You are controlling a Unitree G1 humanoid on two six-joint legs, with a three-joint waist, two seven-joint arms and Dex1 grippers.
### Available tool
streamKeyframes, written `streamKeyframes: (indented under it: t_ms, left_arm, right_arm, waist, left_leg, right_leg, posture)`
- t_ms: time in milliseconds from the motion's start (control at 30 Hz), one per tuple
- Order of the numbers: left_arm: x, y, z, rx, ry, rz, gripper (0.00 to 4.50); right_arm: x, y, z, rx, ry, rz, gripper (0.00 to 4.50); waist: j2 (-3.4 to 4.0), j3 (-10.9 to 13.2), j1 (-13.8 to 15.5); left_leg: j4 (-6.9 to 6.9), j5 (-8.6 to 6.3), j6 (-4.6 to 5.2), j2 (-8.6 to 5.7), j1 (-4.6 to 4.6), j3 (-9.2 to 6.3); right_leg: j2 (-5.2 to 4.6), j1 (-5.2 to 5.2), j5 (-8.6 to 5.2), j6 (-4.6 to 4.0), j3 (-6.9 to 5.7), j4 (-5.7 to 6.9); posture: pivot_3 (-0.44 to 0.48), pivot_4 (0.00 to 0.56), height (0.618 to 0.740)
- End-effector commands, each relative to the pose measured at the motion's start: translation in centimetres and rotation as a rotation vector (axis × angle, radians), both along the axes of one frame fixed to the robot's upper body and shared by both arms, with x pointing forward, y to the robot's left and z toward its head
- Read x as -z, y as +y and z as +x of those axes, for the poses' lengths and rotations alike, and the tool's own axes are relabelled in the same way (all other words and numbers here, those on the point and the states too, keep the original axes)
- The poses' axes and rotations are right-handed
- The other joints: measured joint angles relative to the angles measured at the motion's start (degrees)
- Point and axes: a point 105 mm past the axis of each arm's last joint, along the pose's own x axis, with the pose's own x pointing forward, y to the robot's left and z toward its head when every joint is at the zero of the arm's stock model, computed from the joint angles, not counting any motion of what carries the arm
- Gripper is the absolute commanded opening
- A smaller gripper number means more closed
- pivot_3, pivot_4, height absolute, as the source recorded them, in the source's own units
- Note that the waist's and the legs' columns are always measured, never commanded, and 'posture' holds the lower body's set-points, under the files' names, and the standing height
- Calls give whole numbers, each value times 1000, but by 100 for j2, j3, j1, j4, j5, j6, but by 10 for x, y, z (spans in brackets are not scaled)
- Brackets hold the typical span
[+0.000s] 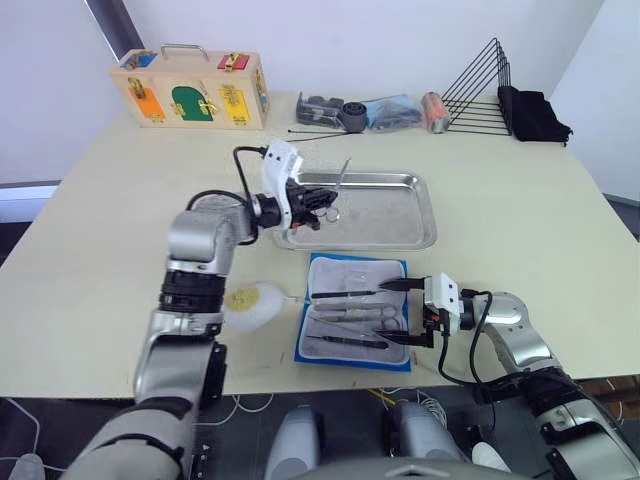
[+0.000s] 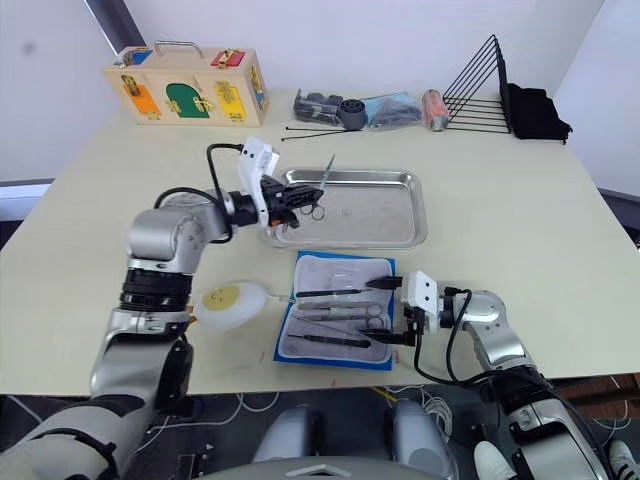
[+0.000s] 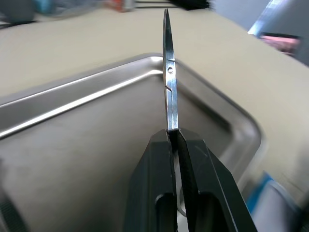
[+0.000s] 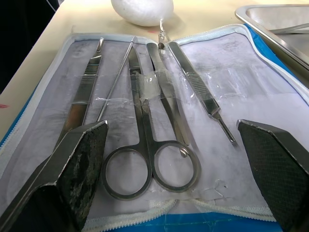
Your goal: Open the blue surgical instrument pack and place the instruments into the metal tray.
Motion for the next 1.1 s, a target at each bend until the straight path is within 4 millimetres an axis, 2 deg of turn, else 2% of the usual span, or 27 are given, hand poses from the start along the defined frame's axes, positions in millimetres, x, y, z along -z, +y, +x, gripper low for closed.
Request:
streamKeyframes:
  t_ms: [33, 200, 333, 733, 933, 1100]
  left_arm:
    - [-13, 3, 5, -174, -85, 20, 22]
    - [0, 5, 9, -406, -71, 63, 22]
    - [26, 3, 9, -525, 20, 160, 22]
    - [57, -2, 13, -613, 235, 164, 22]
    - [58, -3, 13, -619, 264, 150, 22]
    - [62, -1, 14, -630, 284, 164, 22]
  right_arm:
    - [53, -4, -25, -10, 203, -121, 4500]
    - [53, -4, -27, -14, 205, -123, 4500]
    - [54, -5, -27, -18, 208, -127, 4500]
    - [55, -5, -29, -24, 211, -127, 4500]
    - [55, -6, -30, -21, 214, -125, 4500]
    - [55, -5, -29, -19, 213, -125, 4500]
  waist:
    - [0, 0, -3]
    - [-1, -1, 0]
    - [-3, -5, 17]
    - [-5, -6, 13]
    - [-5, -8, 16]
    - [-2, -6, 19]
  left_leg:
    - [-1, 0, 0, 0, 0, 0]
    - [-3, 0, -1, -1, 2, -1]
    - [-8, 0, -2, -6, 6, -3]
    - [-16, 0, -3, -9, 7, -3]
    - [-20, 0, -4, -9, 13, -3]
    - [-64, -9, -21, -14, 99, 2]
  right_leg:
    - [0, 0, 1, -1, 2, 0]
    - [-3, 0, 3, -4, 2, 0]
    - [-7, 4, 4, -5, -1, -3]
    - [-8, 4, 4, -5, -2, -7]
    - [-8, 9, 4, -5, -2, -9]
    - [-13, 90, 2, -6, -2, -45]
  posture:
    - [0, 150, 740]
    - [0, 150, 740]
    - [0, 150, 740]
    - [0, 150, 740]
    - [0, 150, 740]
    - [0, 150, 740]
